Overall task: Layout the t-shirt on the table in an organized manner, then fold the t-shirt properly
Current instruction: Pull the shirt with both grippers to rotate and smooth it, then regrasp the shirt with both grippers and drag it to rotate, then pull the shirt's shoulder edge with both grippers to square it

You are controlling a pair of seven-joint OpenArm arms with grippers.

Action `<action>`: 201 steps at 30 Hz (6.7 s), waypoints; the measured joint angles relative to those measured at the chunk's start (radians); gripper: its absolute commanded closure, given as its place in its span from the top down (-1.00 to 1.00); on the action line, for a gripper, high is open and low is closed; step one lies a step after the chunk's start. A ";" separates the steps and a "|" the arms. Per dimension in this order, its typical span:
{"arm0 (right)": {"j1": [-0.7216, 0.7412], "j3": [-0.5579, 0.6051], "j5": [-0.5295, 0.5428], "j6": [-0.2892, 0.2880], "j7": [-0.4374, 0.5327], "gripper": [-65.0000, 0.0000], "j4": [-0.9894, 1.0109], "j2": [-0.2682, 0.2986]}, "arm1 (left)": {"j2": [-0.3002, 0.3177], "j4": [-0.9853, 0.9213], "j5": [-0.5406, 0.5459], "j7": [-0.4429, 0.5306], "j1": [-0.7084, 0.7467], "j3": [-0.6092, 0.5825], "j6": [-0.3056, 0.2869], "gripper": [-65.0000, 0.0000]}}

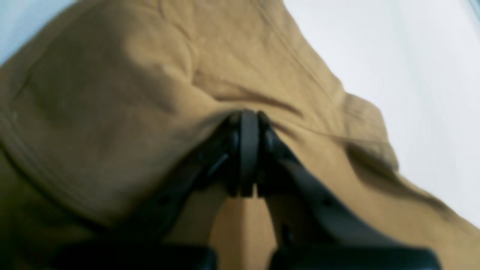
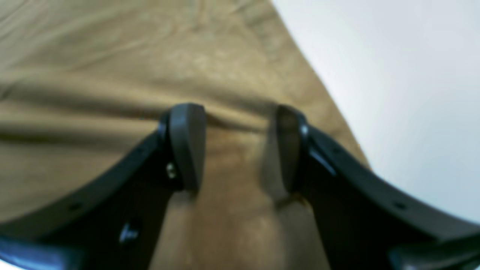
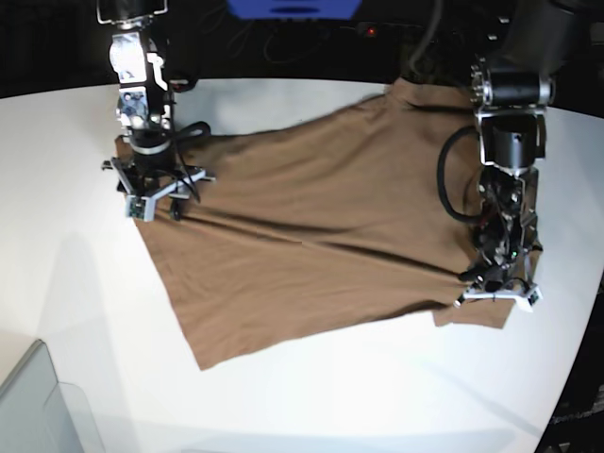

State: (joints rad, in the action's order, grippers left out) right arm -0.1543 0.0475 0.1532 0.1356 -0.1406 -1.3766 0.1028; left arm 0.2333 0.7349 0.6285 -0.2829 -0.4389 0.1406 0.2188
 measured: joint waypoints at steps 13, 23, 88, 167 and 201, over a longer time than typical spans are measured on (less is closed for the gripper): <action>0.305 -0.002 0.003 0.002 -0.065 -0.15 0.247 0.053 | 0.000 0.379 0.002 -0.126 0.084 -0.031 0.021 -1.00; 0.004 0.064 0.004 0.023 -0.154 -0.15 -0.288 -0.042 | 0.048 0.289 -0.017 -0.150 0.154 -0.030 0.031 -1.00; -0.090 0.380 0.006 0.009 -0.322 -1.00 -0.218 -0.093 | -0.250 -0.147 0.133 -0.035 -0.211 -0.692 0.024 -1.00; 0.289 0.073 0.001 0.000 -0.272 -1.00 0.166 0.061 | 0.183 0.082 0.048 0.427 0.162 -0.758 0.032 -1.00; -0.145 0.073 0.010 0.011 -0.275 -1.00 -0.361 0.028 | -0.237 -0.303 -0.443 0.183 -0.182 -0.400 -0.002 -1.00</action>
State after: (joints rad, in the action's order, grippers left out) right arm -0.2989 0.1207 0.1627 0.1467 -0.4152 -1.7374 0.1307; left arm -0.0040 0.4320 0.1856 -0.0998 -0.6205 -0.2592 0.2165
